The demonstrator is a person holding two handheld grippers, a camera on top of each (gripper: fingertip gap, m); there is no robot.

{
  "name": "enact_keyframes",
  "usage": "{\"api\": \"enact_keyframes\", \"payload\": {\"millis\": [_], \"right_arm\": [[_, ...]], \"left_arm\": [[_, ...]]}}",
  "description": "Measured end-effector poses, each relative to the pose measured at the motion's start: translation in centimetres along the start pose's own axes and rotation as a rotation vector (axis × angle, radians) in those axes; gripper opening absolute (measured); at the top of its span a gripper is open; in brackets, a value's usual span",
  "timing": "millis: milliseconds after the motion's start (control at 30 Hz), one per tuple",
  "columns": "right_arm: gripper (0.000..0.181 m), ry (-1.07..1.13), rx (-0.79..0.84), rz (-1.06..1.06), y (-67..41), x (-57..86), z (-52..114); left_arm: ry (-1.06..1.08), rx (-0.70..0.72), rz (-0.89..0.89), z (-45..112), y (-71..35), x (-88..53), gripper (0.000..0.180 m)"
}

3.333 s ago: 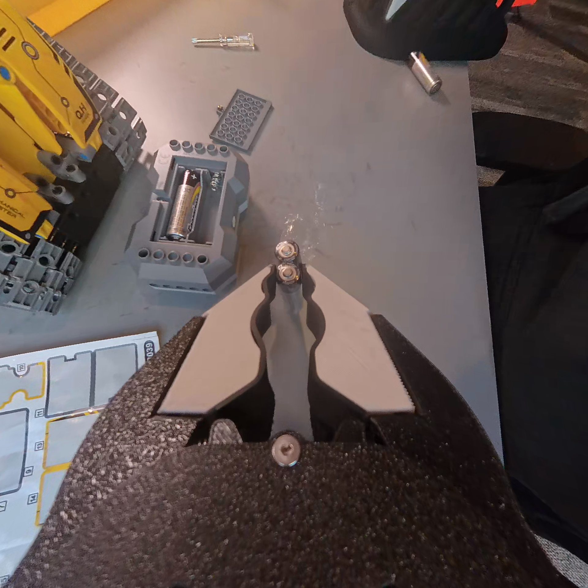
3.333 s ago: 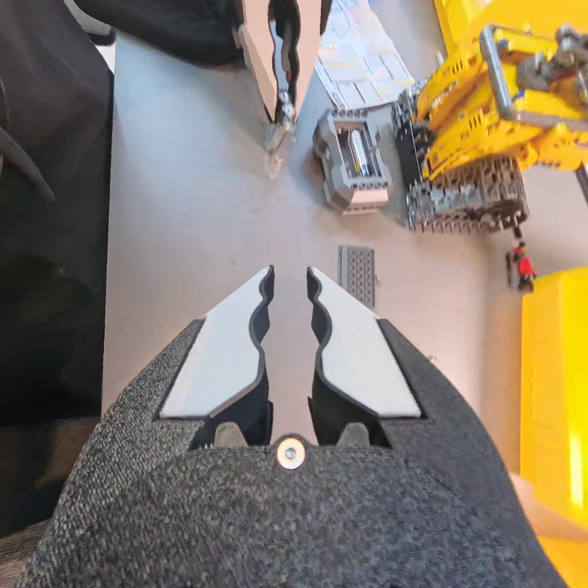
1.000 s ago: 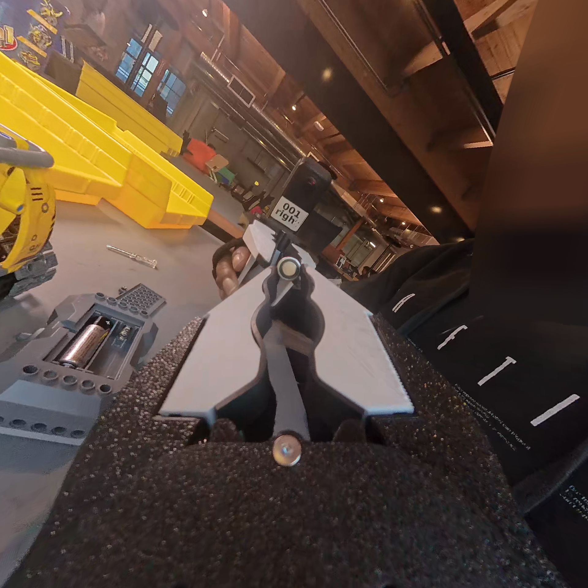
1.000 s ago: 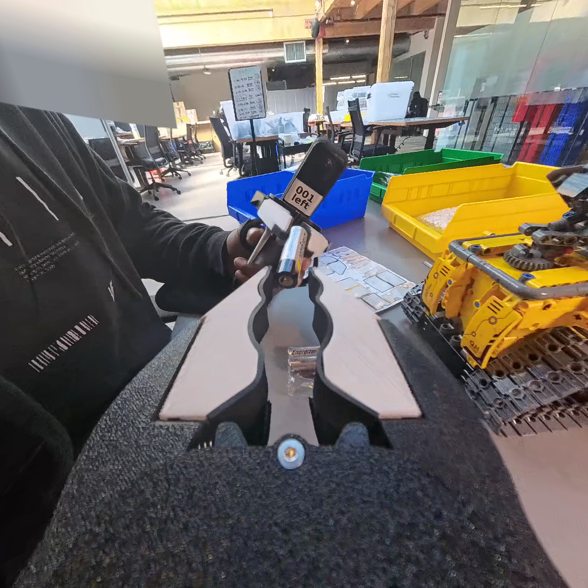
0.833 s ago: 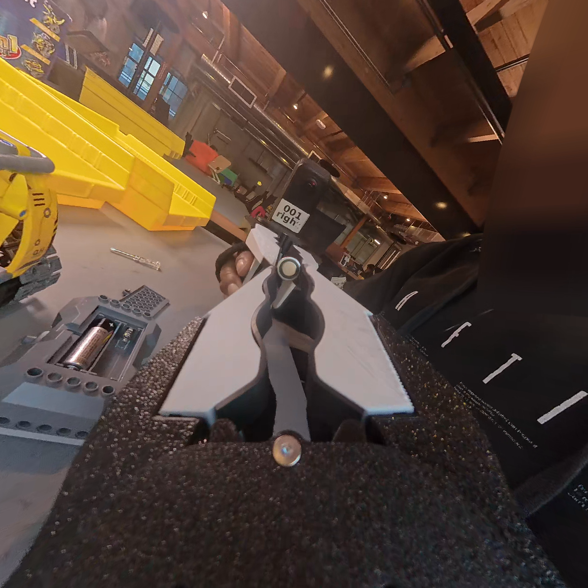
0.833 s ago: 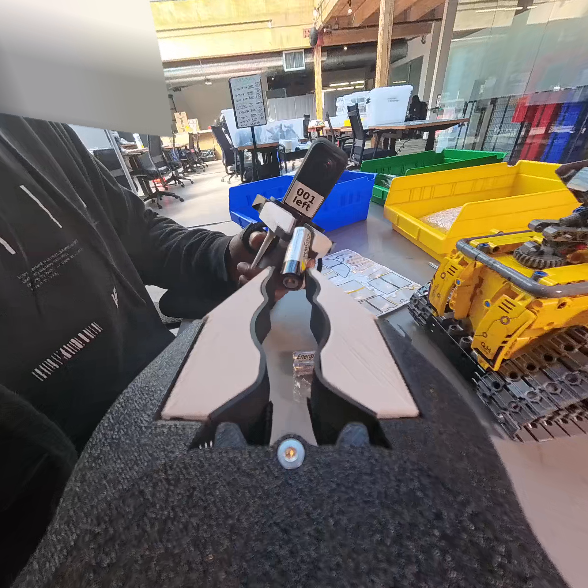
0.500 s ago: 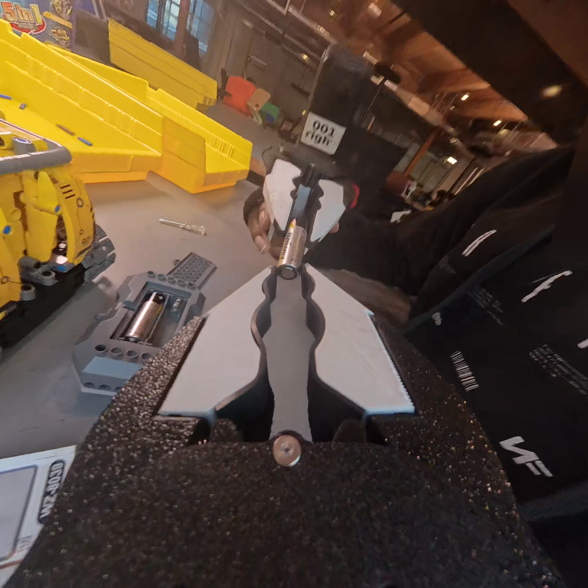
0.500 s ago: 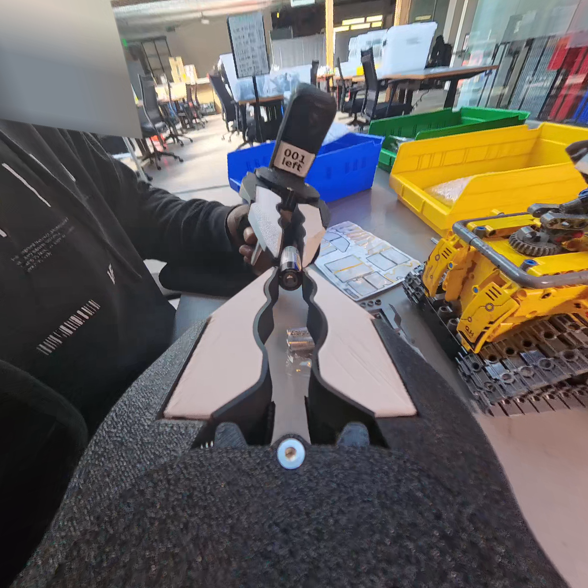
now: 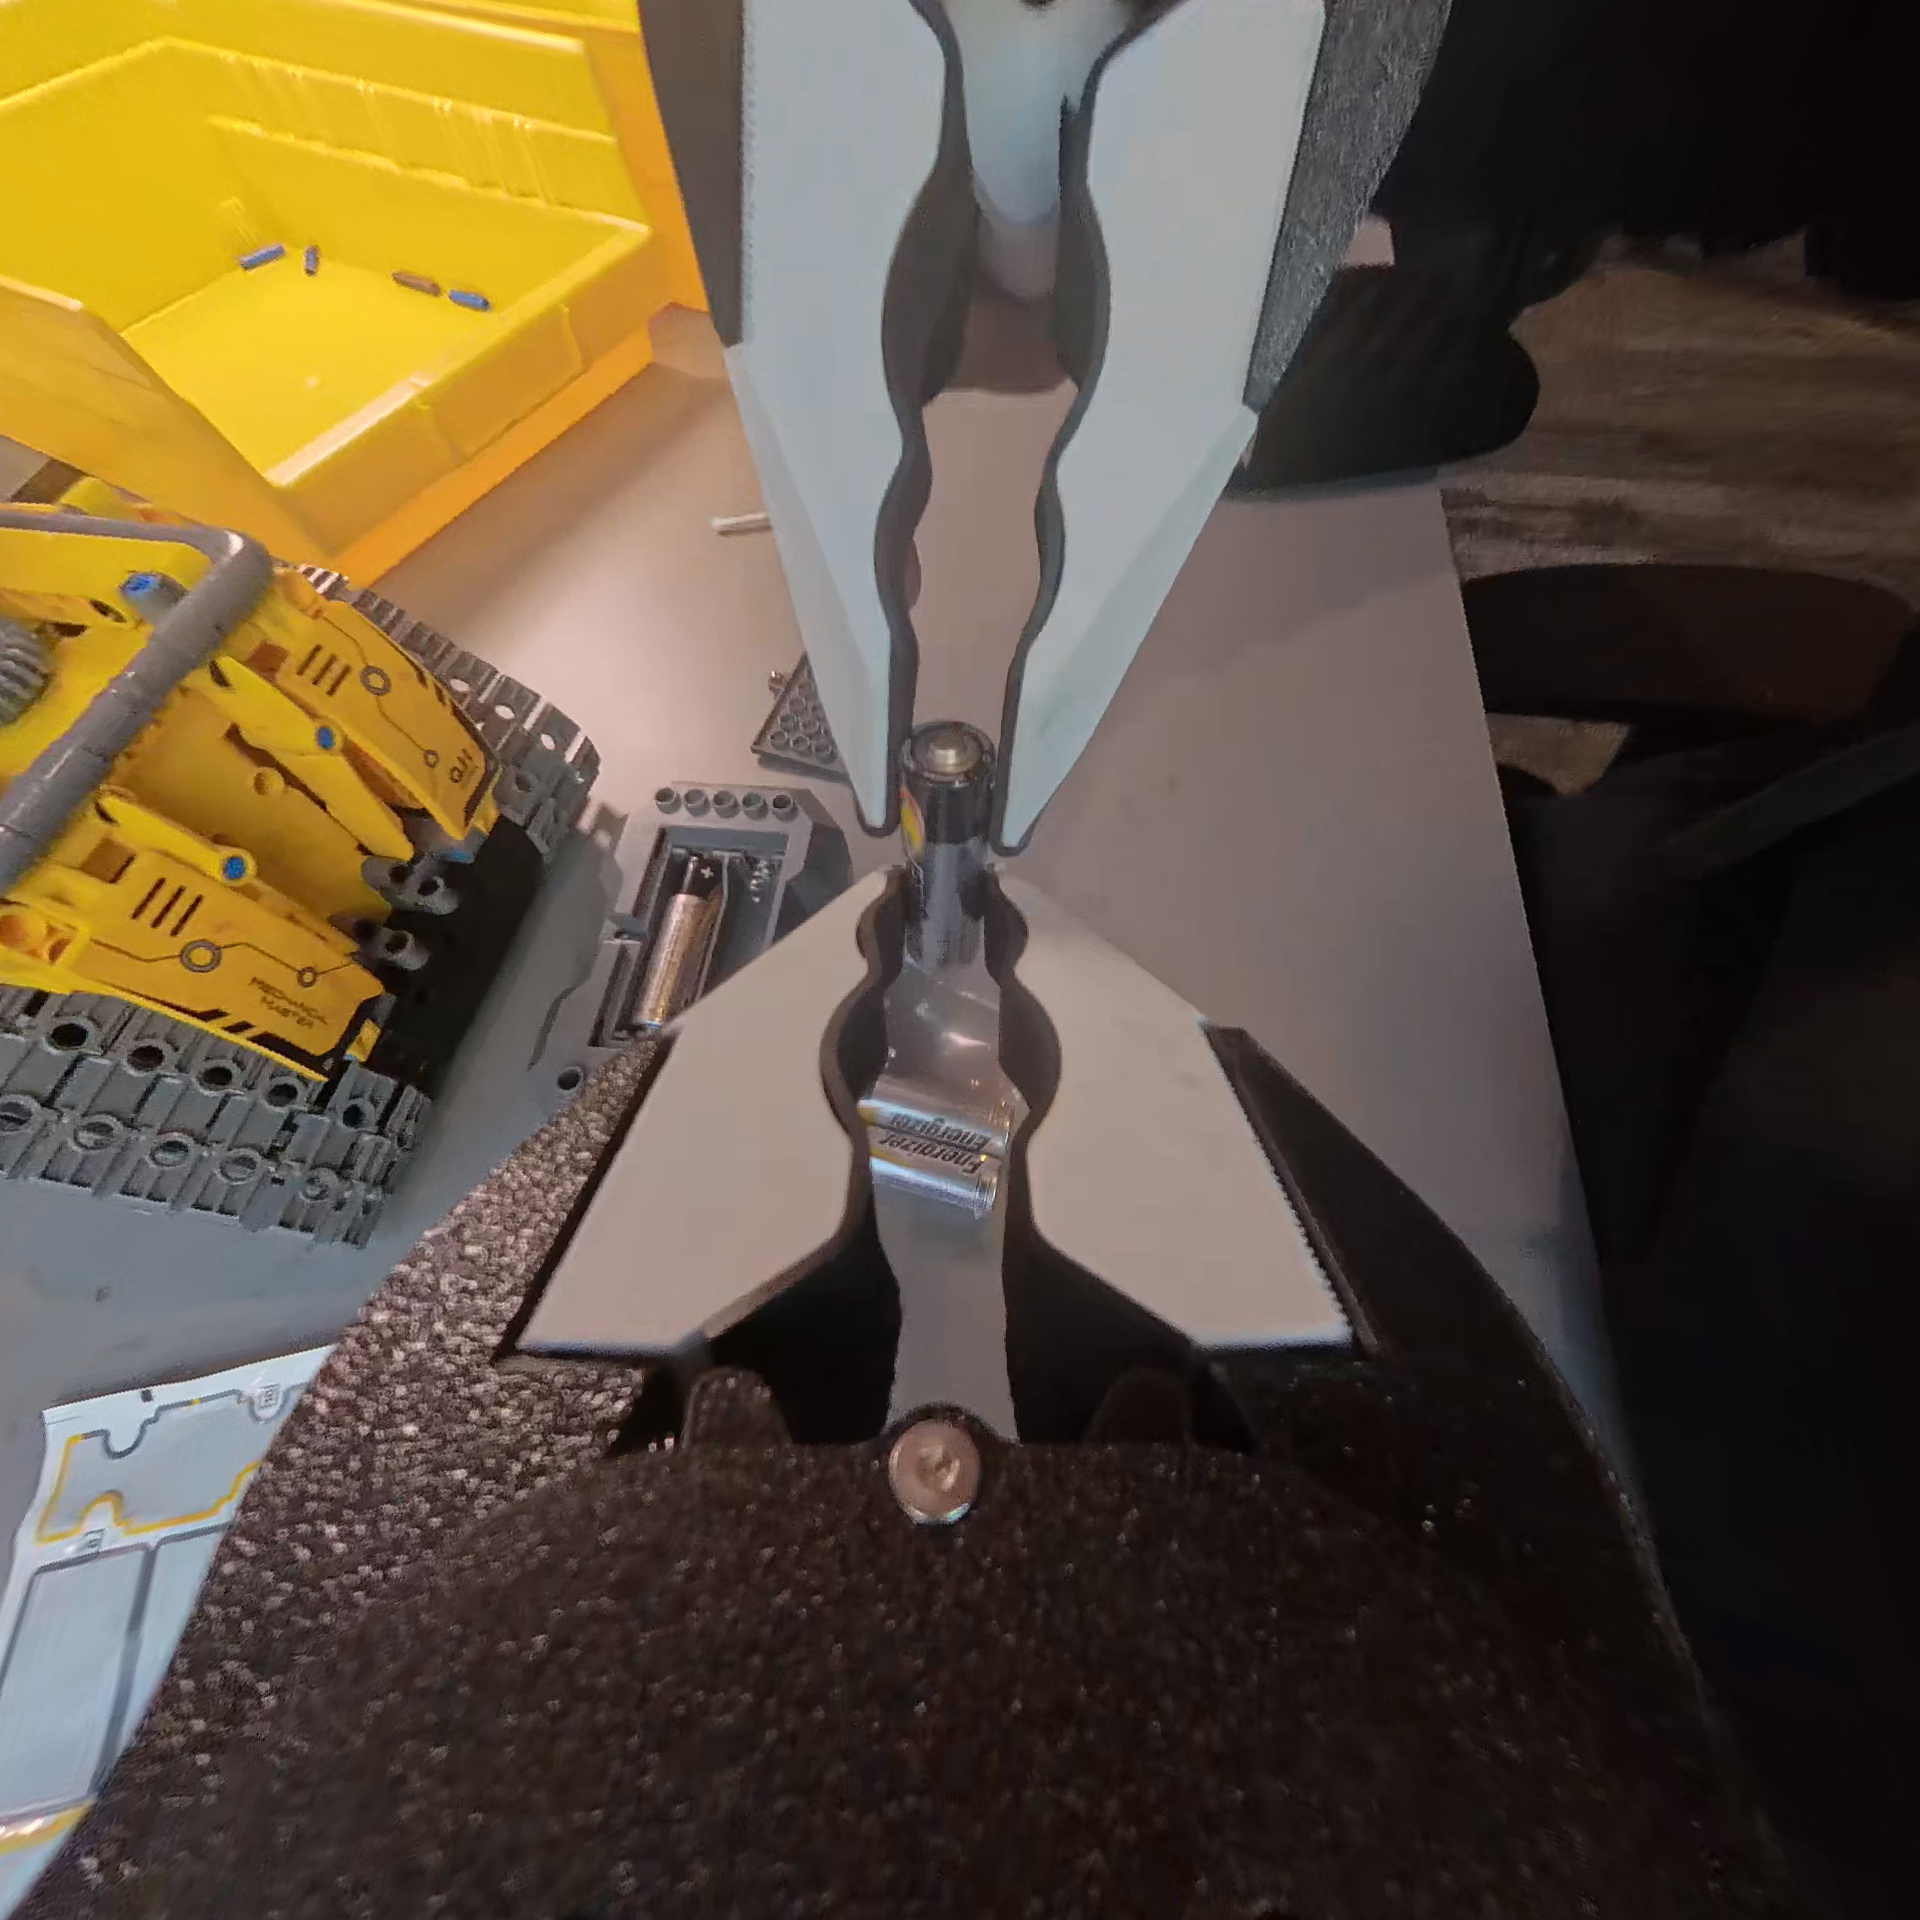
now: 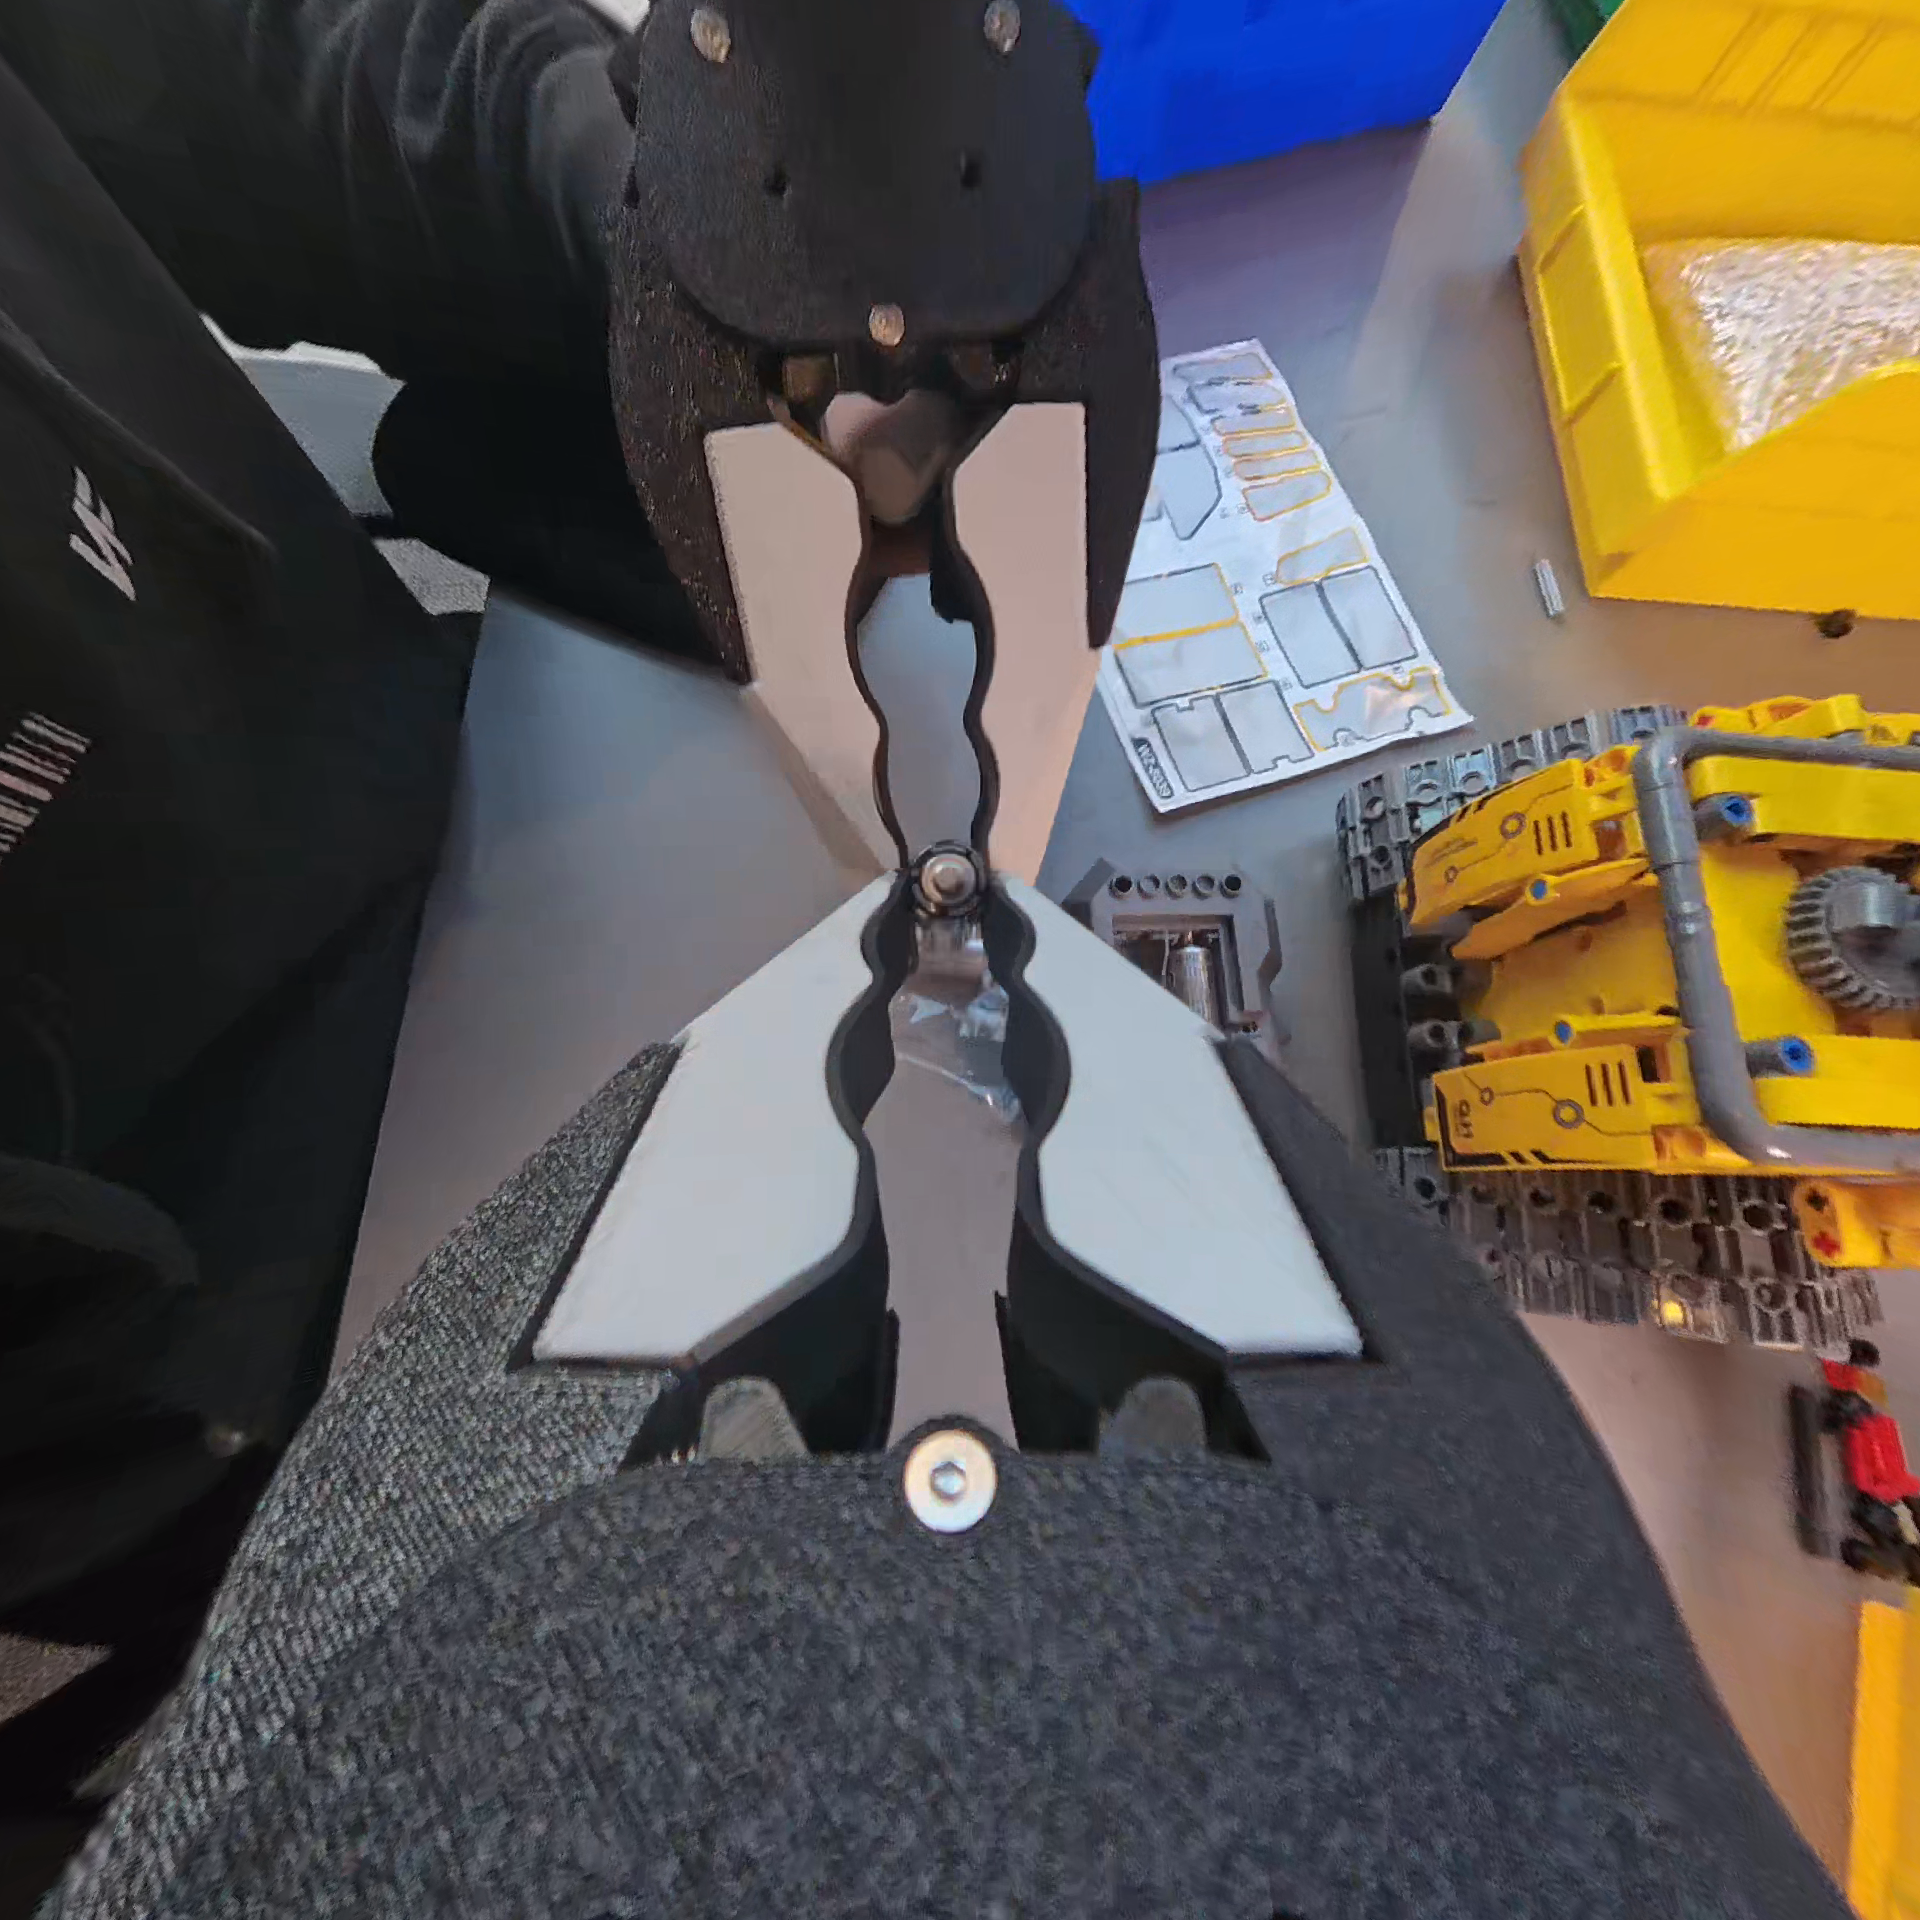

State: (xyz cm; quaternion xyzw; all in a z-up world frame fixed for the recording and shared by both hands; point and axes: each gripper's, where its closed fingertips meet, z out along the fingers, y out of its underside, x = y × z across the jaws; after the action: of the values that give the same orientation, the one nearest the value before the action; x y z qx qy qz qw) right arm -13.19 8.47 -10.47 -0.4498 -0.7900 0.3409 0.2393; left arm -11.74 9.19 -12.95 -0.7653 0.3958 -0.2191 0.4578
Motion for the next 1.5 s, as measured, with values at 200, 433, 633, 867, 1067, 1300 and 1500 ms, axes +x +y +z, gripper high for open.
{"api": "enact_keyframes", "payload": {"millis": [200,433,633,867,1067,1300,1500], "right_arm": [[0.037,0.019,0.549,0.180,-4.5,0.9,-3.1],[0.035,0.616,0.587,-0.193,-5.4,1.3,-3.5],[0.015,0.749,0.456,-0.388,-5.6,1.8,-4.3],[0.019,0.735,0.412,-0.485,-5.6,1.5,-4.2],[0.015,0.705,0.401,-0.484,-5.6,1.2,-4.2],[0.014,0.540,0.480,-0.424,-5.1,0.3,-5.3],[0.014,0.389,0.511,-0.398,-4.5,-0.8,-5.6]], "left_arm": [[0.261,0.594,-0.459,-4.7,-6.0,-0.9,0.013],[0.562,0.858,-0.916,-5.3,-7.8,-1.7,0.013],[0.613,0.871,-0.998,-4.6,-8.3,-1.4,0.012],[0.609,0.873,-0.993,-4.8,-8.2,-1.3,0.013],[0.608,0.869,-0.946,-5.3,-8.5,-0.9,0.013],[0.395,0.626,-0.527,-6.0,-7.2,-0.1,0.021],[0.298,0.378,-0.286,-5.9,-5.8,0.3,0.025]]}}
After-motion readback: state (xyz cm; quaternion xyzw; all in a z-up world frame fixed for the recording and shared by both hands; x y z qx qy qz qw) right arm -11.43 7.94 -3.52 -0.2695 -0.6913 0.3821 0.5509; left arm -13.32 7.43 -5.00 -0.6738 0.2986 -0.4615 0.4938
